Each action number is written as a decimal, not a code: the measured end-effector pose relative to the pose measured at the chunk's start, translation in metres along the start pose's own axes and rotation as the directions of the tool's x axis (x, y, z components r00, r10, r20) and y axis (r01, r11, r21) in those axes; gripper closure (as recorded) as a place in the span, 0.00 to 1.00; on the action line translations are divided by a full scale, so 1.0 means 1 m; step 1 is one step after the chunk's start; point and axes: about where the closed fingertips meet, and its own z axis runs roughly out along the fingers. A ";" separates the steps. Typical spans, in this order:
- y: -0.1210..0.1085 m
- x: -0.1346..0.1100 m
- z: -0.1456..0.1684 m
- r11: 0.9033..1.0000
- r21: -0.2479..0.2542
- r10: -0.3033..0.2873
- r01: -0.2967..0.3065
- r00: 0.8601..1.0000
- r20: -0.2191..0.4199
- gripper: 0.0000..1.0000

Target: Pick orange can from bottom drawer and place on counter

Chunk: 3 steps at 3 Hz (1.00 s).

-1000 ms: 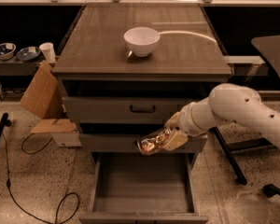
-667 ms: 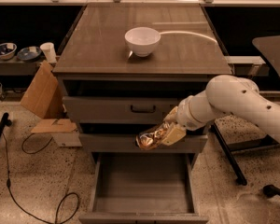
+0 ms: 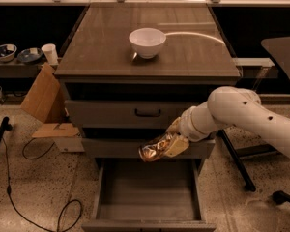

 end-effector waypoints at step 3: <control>0.129 0.092 0.194 0.971 -0.206 0.146 -0.122 0.984 0.105 1.00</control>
Offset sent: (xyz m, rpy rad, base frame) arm -0.1254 0.0591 -0.3205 0.2247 0.3184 0.0017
